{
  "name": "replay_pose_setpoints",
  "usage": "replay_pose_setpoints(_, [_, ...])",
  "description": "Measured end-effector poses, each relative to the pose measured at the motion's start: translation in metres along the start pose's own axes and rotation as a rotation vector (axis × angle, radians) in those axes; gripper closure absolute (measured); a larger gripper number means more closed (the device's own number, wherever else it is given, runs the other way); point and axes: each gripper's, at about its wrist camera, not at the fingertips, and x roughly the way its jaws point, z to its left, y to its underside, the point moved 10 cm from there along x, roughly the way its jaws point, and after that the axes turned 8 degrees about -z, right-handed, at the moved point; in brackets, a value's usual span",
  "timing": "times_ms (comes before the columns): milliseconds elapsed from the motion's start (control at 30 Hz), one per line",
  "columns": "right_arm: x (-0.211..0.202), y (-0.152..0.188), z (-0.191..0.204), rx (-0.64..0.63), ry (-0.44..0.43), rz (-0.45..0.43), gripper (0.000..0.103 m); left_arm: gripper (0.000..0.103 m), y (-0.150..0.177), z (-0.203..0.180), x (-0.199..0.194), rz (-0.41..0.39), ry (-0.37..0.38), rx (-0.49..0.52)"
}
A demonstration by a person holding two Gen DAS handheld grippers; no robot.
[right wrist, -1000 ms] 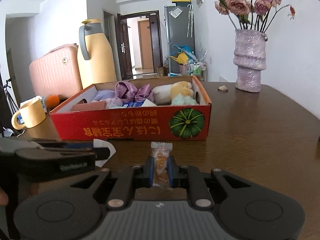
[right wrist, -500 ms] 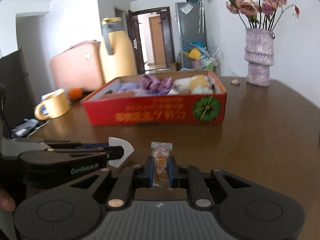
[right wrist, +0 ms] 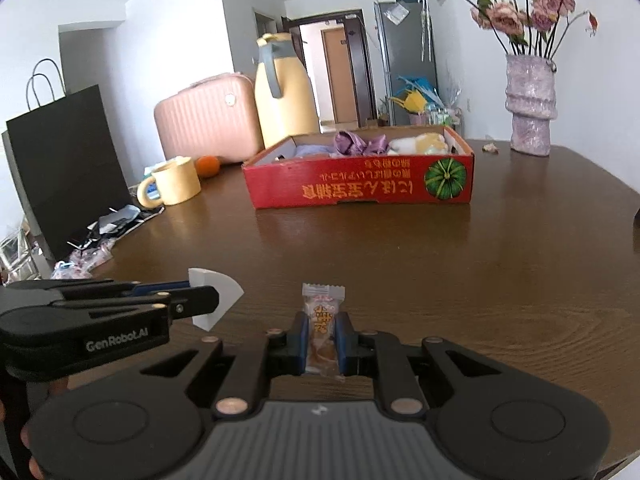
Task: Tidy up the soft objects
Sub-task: 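Carry the snack packet and foam block into the box with both grippers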
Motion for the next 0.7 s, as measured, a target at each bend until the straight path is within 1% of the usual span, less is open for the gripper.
replay_pose_setpoints(267, [-0.005, -0.005, -0.005, 0.015, 0.019, -0.021, 0.089, 0.086, -0.008, -0.002, -0.003, -0.025, 0.011, 0.014])
replay_pose_setpoints(400, [0.002, -0.014, -0.013, 0.018, 0.029, -0.032, 0.089, 0.086, -0.025, 0.001, 0.003, -0.054, 0.007, 0.028])
replay_pose_setpoints(567, [0.018, -0.049, -0.026, -0.020, 0.040, -0.081, 0.089, 0.086, -0.065, 0.004, 0.023, -0.115, 0.003, 0.069])
replay_pose_setpoints(633, [0.029, -0.067, -0.034, -0.036, 0.051, -0.099, 0.089, 0.086, -0.081, 0.005, 0.034, -0.135, 0.005, 0.090])
replay_pose_setpoints(700, [0.043, -0.085, -0.042, -0.032, 0.043, -0.108, 0.089, 0.086, -0.099, 0.006, 0.050, -0.147, 0.007, 0.105])
